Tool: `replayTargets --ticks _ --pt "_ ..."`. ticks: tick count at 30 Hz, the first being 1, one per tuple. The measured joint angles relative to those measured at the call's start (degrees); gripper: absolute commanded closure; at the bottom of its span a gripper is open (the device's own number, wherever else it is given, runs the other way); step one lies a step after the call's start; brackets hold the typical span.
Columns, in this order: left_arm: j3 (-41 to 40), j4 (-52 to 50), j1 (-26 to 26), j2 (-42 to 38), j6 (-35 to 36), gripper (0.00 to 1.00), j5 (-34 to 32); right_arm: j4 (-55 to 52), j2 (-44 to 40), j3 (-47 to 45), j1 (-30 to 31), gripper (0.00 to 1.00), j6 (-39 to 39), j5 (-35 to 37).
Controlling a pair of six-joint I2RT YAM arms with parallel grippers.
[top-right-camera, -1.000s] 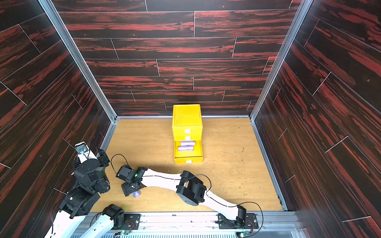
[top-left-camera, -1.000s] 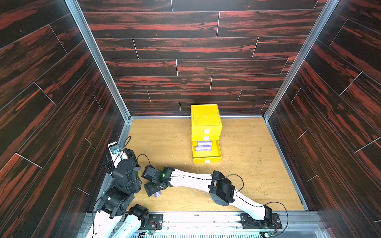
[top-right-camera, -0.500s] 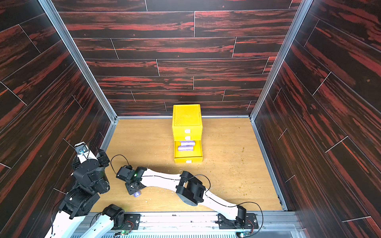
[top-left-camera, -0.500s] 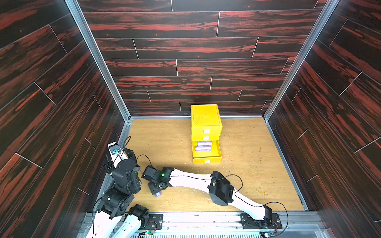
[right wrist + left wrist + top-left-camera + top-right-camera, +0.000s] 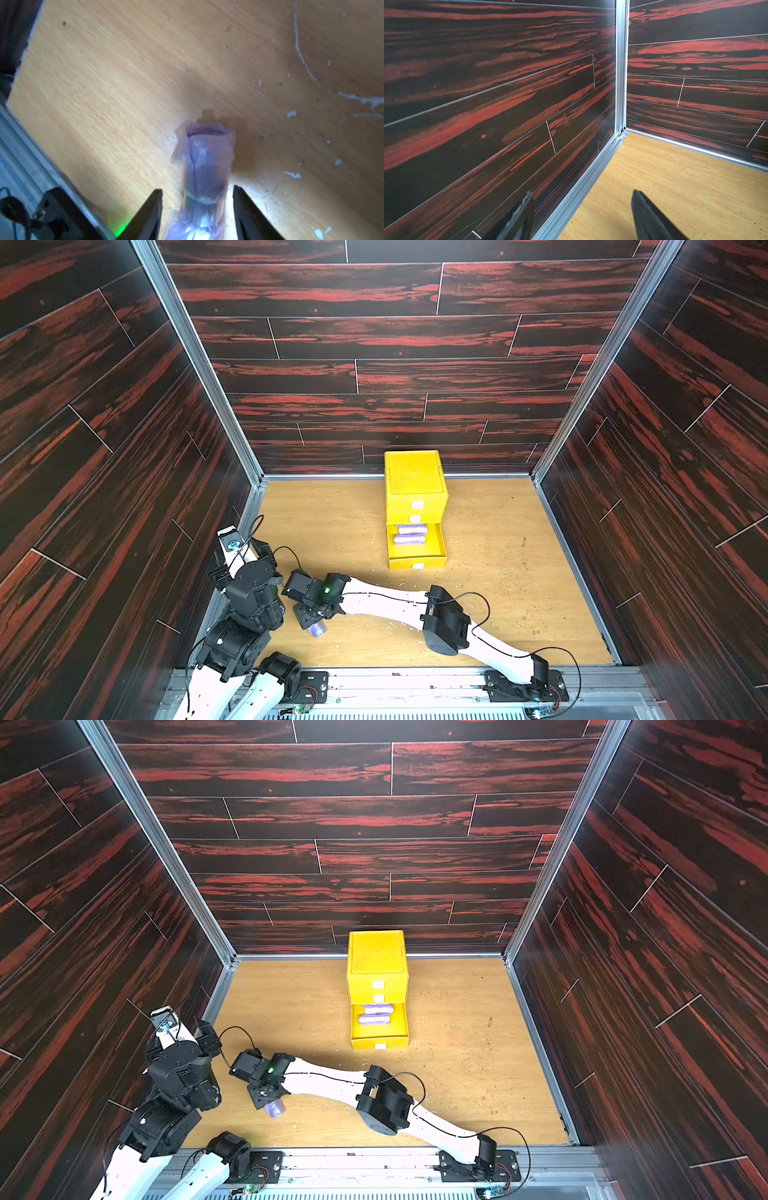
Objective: Sort the rolls of trash bags by color and place them into the drawer
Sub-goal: Pick up the roll of trash bags from the center of the board, then place the roll of trash bags in the drawer.
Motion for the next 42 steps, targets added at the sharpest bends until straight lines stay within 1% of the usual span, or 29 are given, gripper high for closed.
replayTargets --ticks 4,9,10,14,15,20,22,24,27,29,32,33,36,40,42 --pt "0.00 -0.04 0.00 0.00 0.00 0.22 0.00 -0.39 1.44 0.81 0.00 0.37 -0.42 -0.96" --pt "0.00 -0.04 0.00 0.00 0.00 0.22 0.11 -0.83 3.21 2.60 0.02 0.49 -0.79 -1.92" --pt "0.00 -0.04 0.00 0.00 0.00 0.23 0.17 -0.98 3.21 2.62 0.02 0.56 -0.94 -1.95" --pt "0.00 -0.04 0.02 0.00 -0.02 0.22 0.39 -1.46 3.21 2.75 0.02 0.91 -1.77 -2.01" --pt "0.00 -0.04 0.02 0.00 -0.02 0.22 0.42 -1.60 3.21 2.99 0.02 0.95 -1.90 -1.90" --pt "0.00 -0.07 0.04 0.00 -0.02 0.22 0.46 -3.19 2.89 3.21 0.04 0.96 -3.13 1.51" --pt "0.00 -0.04 0.04 0.00 -0.02 0.22 0.68 -5.18 2.14 3.02 0.04 0.97 -4.79 4.94" --pt "0.00 -0.04 0.04 0.02 -0.02 0.22 0.94 -6.43 -0.31 0.72 0.04 0.97 -7.34 9.29" --pt "0.00 -0.04 0.04 0.02 -0.09 0.22 1.27 -6.73 -8.35 -7.98 -0.07 0.95 -12.59 16.72" --pt "0.00 -0.04 0.04 0.00 -0.26 0.22 1.51 -5.18 -16.46 -17.29 -0.20 0.94 -17.16 21.24" --pt "0.00 -0.07 0.11 0.00 -0.46 0.23 1.97 -1.29 -29.66 -31.36 -1.01 0.96 -23.34 25.70" --pt "0.00 -0.11 0.11 0.00 -0.48 0.23 2.05 -0.15 -33.29 -34.71 -1.51 1.00 -24.79 26.25" --pt "0.00 -0.22 0.15 0.00 -0.68 0.23 2.56 4.00 -44.98 -43.47 -5.53 1.00 -29.03 26.62" --pt "0.00 -0.28 0.15 0.02 -1.09 0.22 3.21 10.88 -58.27 -51.06 -15.41 1.00 -34.69 24.44" --pt "0.00 -0.28 0.22 0.00 -1.29 0.22 3.43 15.47 -63.54 -55.04 -19.10 1.00 -38.69 24.09"
